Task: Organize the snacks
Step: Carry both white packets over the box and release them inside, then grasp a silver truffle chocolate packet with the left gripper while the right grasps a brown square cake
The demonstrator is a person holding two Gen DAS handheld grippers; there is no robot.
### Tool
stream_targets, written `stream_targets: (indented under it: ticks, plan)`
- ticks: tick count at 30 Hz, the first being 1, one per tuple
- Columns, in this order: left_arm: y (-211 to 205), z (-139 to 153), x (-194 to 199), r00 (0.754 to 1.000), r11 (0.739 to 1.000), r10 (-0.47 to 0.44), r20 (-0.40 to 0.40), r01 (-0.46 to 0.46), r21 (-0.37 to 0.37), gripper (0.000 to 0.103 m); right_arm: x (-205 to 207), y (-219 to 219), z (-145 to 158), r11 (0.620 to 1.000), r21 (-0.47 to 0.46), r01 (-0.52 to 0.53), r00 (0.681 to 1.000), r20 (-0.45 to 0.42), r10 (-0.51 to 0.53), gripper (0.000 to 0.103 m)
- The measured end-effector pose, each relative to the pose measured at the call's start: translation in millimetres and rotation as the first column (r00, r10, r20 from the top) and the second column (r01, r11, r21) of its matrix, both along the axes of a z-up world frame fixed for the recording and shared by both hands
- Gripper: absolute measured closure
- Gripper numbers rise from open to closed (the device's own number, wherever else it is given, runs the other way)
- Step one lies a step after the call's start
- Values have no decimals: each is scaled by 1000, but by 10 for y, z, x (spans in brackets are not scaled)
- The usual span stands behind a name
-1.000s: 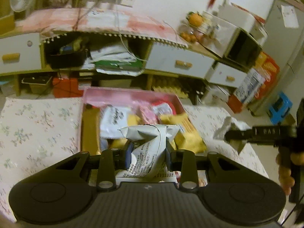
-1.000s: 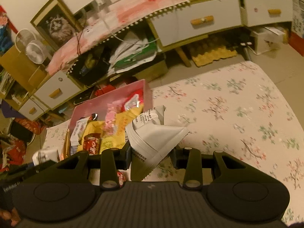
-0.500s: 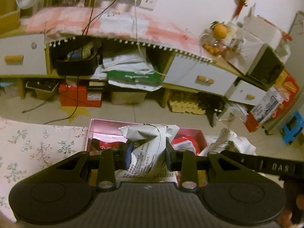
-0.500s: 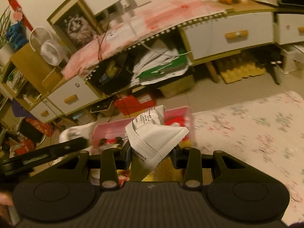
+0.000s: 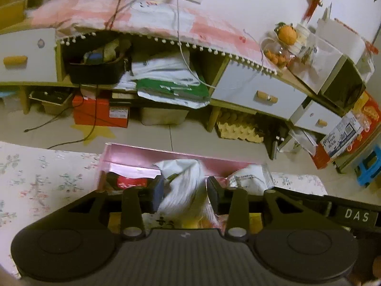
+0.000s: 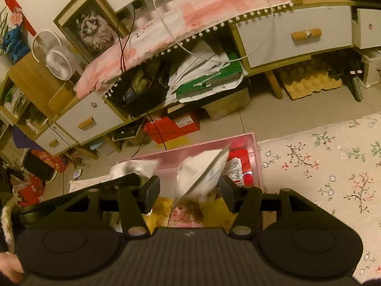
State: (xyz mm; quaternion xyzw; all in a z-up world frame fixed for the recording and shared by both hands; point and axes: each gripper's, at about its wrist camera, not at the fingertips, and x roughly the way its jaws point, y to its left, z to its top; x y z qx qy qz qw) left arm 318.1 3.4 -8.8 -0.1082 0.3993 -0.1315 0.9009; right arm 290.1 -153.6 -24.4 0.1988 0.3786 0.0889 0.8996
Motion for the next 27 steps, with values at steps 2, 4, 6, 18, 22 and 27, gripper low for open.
stream_targets:
  ticks: [2,4,6,18,22,27]
  plan:
    - [62,66,-53,1000,1000,10,8,-10,-4,57,-57,-57,39,1000,11,21,1000,-1,-21,50]
    - [129,121,-128,1000,999,15,9,-15,-29,57,-123,-104,76,999,28,35,999,-1,-35,50]
    - [187,170,-227,1000,998,25,6,-24,-50,57,-210,-141,112,998,47,34,999,-5,-34,50]
    - [127,441,-995,1000,1000,4,4,-4,0,55,-767,-138,263,998,66,23,997,-73,-18,45]
    - [109,464,-1219,1000,1000,23,-5,-23,20,52,-939,-10,331,1000,16,-21,997,-79,23,42]
    - [97,370,-1472,998,998,47,-45,-45,32,51,-1160,165,364,995,-59,-81,995,-68,77,38]
